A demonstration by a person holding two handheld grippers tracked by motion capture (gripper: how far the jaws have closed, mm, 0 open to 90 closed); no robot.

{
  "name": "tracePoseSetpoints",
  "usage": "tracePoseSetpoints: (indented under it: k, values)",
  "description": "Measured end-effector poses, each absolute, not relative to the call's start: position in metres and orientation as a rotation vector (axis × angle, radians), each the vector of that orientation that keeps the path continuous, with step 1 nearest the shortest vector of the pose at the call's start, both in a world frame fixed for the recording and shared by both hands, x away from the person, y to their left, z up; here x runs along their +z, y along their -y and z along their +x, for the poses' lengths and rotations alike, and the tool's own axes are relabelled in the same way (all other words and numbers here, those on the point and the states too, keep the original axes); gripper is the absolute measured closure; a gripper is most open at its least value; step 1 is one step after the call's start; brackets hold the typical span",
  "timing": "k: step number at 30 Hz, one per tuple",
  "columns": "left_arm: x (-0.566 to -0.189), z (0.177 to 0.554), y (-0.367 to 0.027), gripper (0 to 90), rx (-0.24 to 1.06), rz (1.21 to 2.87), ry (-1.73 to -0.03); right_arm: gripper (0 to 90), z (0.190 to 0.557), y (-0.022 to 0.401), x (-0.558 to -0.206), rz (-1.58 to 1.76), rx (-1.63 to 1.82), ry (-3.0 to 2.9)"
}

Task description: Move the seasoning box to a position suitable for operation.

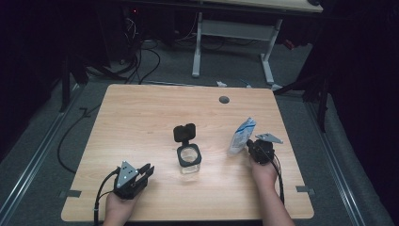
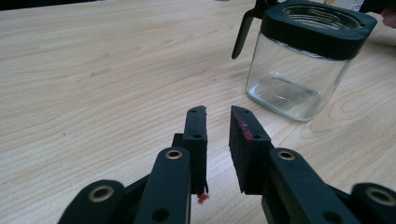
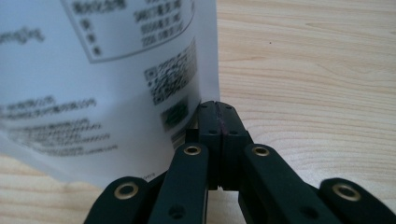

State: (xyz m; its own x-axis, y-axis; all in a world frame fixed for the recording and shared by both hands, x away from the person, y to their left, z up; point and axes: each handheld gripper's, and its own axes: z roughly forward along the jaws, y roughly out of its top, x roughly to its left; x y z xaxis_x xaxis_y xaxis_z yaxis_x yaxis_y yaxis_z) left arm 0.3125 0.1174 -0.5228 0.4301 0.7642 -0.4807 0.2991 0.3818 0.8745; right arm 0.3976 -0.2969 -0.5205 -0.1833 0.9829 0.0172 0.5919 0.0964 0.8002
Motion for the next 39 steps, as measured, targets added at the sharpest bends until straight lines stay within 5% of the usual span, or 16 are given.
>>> tracePoseSetpoints:
  k: [11, 21, 39]
  values:
    - [-0.523, 0.312, -0.115, 75.7, 0.397, 1.198, -1.14, 90.0, 0.343, 0.271, -0.508, 1.39, 1.04, -1.887]
    - [-0.522, 0.312, -0.12, 75.5, 0.4, 1.187, -1.144, 90.0, 0.356, 0.207, -0.505, 1.276, 1.026, -1.974]
    - [-0.524, 0.312, -0.115, 75.4, 0.395, 1.205, -1.139, 90.0, 0.348, 0.222, -0.514, 1.302, 0.988, -1.957]
